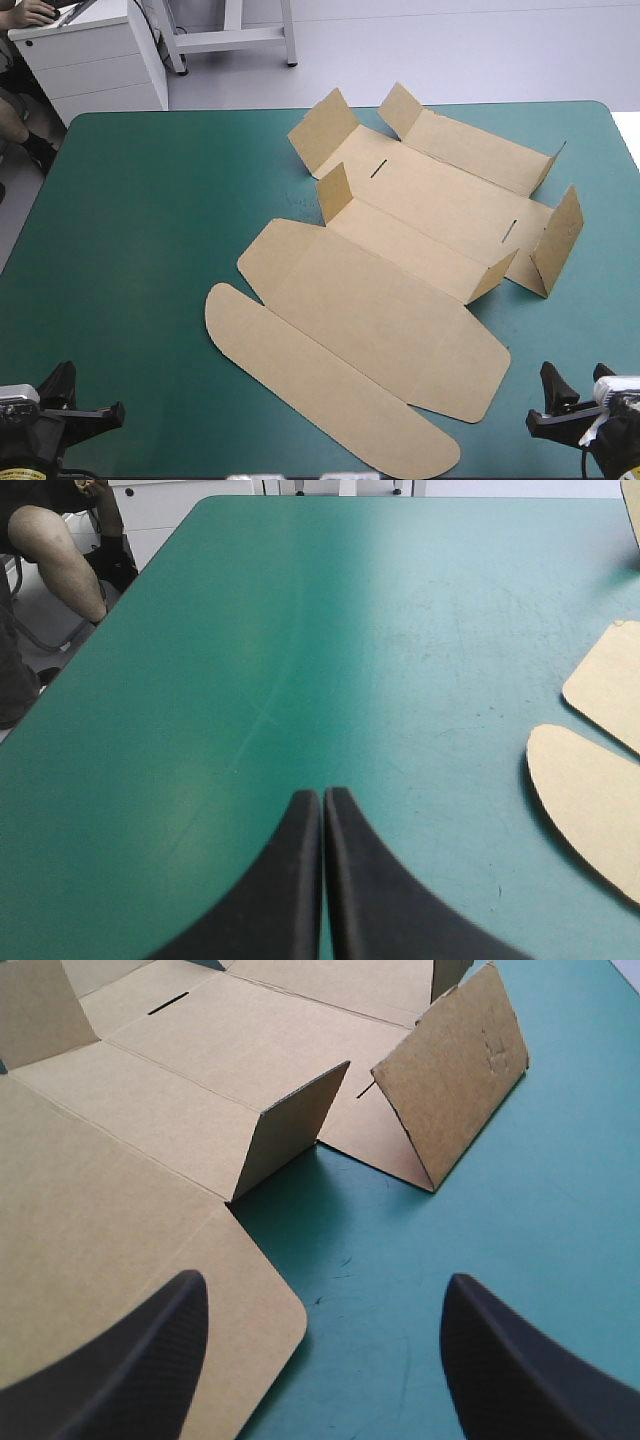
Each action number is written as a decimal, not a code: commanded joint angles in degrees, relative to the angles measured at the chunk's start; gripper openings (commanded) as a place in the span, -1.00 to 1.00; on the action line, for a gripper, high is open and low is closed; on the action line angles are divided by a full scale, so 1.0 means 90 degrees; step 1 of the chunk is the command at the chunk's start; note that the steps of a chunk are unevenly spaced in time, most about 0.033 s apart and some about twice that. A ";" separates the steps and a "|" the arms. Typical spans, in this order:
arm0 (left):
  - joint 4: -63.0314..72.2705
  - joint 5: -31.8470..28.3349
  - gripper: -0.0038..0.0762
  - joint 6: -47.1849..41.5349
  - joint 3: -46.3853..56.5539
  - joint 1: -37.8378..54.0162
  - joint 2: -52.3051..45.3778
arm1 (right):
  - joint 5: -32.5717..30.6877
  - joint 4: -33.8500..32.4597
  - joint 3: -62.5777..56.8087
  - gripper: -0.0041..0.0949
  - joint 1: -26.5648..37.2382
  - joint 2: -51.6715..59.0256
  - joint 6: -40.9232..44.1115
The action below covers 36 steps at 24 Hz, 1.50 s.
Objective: Fold the box
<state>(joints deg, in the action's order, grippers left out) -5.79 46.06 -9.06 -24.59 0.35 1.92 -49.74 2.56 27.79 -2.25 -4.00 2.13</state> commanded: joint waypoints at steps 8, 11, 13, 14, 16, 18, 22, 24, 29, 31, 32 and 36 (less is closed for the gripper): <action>0.0019 -0.0469 -0.93 -0.0057 -0.0149 -0.0043 0.0091 | 0.0012 0.0280 0.1321 0.34 0.0032 -0.2077 0.1656; 0.0019 -0.0469 -0.93 -0.0057 -0.0149 -0.0043 0.0091 | -0.0036 0.0293 0.1912 0.34 0.0032 -0.3300 0.1983; 0.0008 -0.0469 -0.93 -0.0057 -0.0149 -0.0043 0.0091 | 0.0057 0.0304 0.2271 0.34 0.0032 -0.3967 0.2151; 0.0008 -0.0469 -0.93 -0.0057 -0.0149 -0.0043 0.0091 | 0.0060 0.0304 0.2380 0.34 0.0032 -0.4198 0.2214; 0.0008 -0.0469 -0.93 -0.0057 -0.0149 -0.0043 0.0091 | 0.0070 0.0304 0.2867 0.34 0.0032 -0.5008 0.2651; 0.0008 -0.0469 -0.93 -0.0057 -0.0149 -0.0043 0.0091 | -0.0014 0.0570 0.3164 0.34 0.0032 -0.5725 0.2735; 0.0008 -0.0469 -0.93 -0.0057 -0.0149 -0.0043 0.0091 | -0.0006 0.1068 0.3552 0.34 0.0032 -0.7140 0.2748; 0.0008 -0.0469 -0.93 -0.0057 -0.0149 -0.0043 0.0091 | 0.0039 0.1067 0.3630 0.34 0.0032 -0.7745 0.2963; 0.0008 -0.0469 -0.93 -0.0057 -0.0149 -0.0043 0.0091 | 0.0415 0.1096 0.3670 0.34 0.0032 -0.8472 0.3026; 0.0008 -0.0469 -0.93 -0.0057 -0.0149 -0.0043 0.0091 | 0.0501 0.1096 0.3670 0.34 0.0032 -0.8644 0.3026; 0.0008 -0.0469 -0.93 -0.0057 -0.0149 -0.0043 0.0091 | 0.0514 0.1096 0.3670 0.34 0.0032 -0.8729 0.3026; 0.0008 -0.0469 -0.93 -0.0057 -0.0149 -0.0043 0.0091 | 0.0433 0.1131 0.3670 0.20 0.0032 -0.8992 0.3194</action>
<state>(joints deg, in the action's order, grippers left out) -5.79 46.06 -9.06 -24.59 0.35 1.92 -46.95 11.80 58.95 -2.25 -85.35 30.15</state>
